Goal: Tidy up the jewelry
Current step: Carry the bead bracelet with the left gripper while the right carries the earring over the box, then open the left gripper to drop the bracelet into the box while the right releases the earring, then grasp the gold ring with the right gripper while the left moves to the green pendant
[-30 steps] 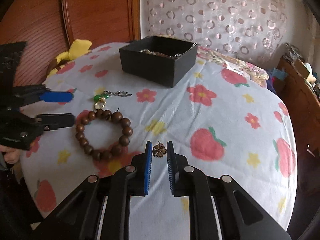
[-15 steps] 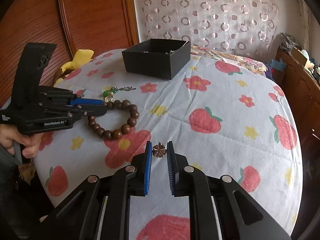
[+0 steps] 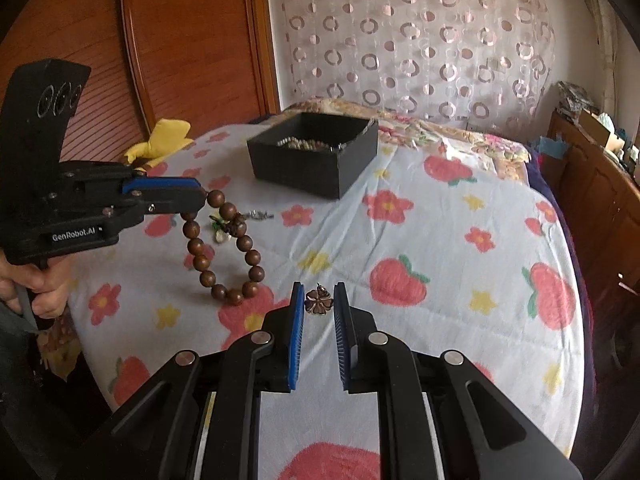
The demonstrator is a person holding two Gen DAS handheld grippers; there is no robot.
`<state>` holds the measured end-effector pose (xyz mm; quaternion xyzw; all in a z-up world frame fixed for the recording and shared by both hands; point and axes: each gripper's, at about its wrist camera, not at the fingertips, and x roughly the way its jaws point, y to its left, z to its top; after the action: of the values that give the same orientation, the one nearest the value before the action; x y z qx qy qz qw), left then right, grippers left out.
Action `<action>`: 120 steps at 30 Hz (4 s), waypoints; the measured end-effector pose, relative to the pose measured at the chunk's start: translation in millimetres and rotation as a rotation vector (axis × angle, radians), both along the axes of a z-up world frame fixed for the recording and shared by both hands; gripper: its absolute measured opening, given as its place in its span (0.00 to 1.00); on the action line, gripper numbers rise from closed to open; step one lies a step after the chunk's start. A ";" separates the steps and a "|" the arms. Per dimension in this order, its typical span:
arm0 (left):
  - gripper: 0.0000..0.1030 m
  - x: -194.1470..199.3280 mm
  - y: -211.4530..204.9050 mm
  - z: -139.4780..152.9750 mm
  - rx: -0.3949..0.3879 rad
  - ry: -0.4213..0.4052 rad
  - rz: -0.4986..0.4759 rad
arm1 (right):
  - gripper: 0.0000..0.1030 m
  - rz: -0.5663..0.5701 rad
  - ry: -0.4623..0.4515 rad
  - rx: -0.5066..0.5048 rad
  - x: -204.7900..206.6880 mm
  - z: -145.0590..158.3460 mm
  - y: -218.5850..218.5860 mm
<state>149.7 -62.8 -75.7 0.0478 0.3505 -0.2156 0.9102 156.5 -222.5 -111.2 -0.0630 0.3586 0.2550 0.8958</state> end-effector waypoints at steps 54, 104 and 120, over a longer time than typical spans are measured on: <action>0.38 176.9 59.0 11.9 -0.035 -0.034 0.114 | 0.18 0.112 -0.044 0.002 185.2 27.6 88.2; 0.76 35.7 92.6 -51.0 -0.003 0.098 0.117 | 0.06 0.234 0.117 -0.099 67.5 -26.5 98.1; 0.33 59.5 35.6 -68.8 0.112 0.135 0.026 | 0.06 0.119 0.110 -0.041 70.4 -21.9 42.9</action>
<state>209.3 -27.1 -144.5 0.0793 0.4231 -0.1864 0.8832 226.9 -179.6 -133.1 -0.0884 0.4078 0.3034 0.8566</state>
